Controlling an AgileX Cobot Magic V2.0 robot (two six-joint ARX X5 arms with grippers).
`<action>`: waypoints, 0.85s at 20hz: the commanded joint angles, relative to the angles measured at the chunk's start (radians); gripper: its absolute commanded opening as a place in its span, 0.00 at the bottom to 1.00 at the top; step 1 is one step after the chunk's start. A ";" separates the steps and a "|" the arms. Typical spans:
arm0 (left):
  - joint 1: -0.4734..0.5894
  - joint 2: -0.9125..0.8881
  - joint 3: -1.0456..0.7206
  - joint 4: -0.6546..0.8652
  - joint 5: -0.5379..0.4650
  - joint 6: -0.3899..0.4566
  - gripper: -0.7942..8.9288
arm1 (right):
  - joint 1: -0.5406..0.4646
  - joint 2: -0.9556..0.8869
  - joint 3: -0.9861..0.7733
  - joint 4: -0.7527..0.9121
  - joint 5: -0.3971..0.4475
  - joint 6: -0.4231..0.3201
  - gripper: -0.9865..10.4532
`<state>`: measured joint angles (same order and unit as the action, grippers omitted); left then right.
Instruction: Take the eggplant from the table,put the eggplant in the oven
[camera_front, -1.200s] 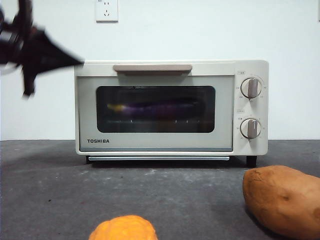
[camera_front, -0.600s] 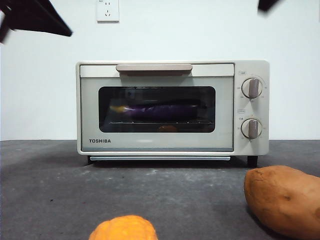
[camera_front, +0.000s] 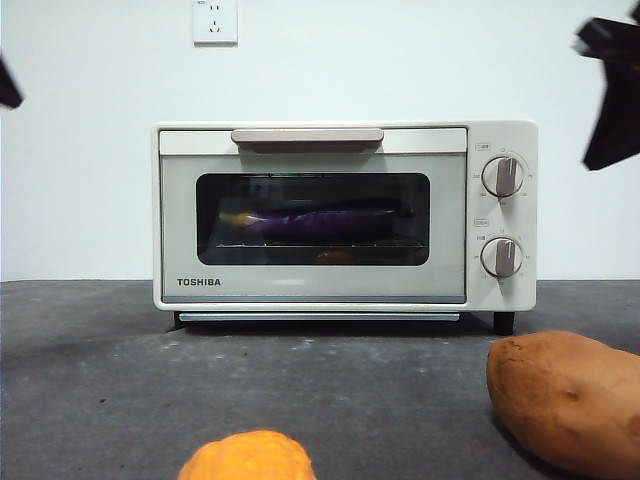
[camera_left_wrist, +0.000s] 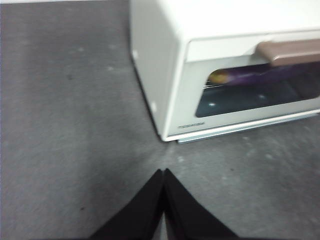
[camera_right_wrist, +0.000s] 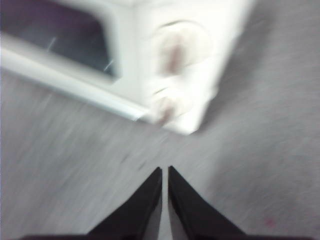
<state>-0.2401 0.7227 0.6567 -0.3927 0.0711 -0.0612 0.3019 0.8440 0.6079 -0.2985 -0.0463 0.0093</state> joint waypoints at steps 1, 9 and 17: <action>-0.003 -0.085 -0.108 0.087 -0.051 -0.039 0.09 | -0.040 -0.063 -0.068 0.145 -0.012 0.029 0.09; -0.003 -0.147 -0.149 0.053 -0.050 -0.108 0.09 | -0.058 -0.109 -0.095 0.218 0.032 0.029 0.09; -0.005 -0.150 -0.150 0.051 -0.050 -0.108 0.09 | -0.058 -0.109 -0.095 0.225 0.032 0.029 0.09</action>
<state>-0.2405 0.5732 0.4961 -0.3523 0.0242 -0.1680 0.2417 0.7307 0.5091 -0.0853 -0.0181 0.0273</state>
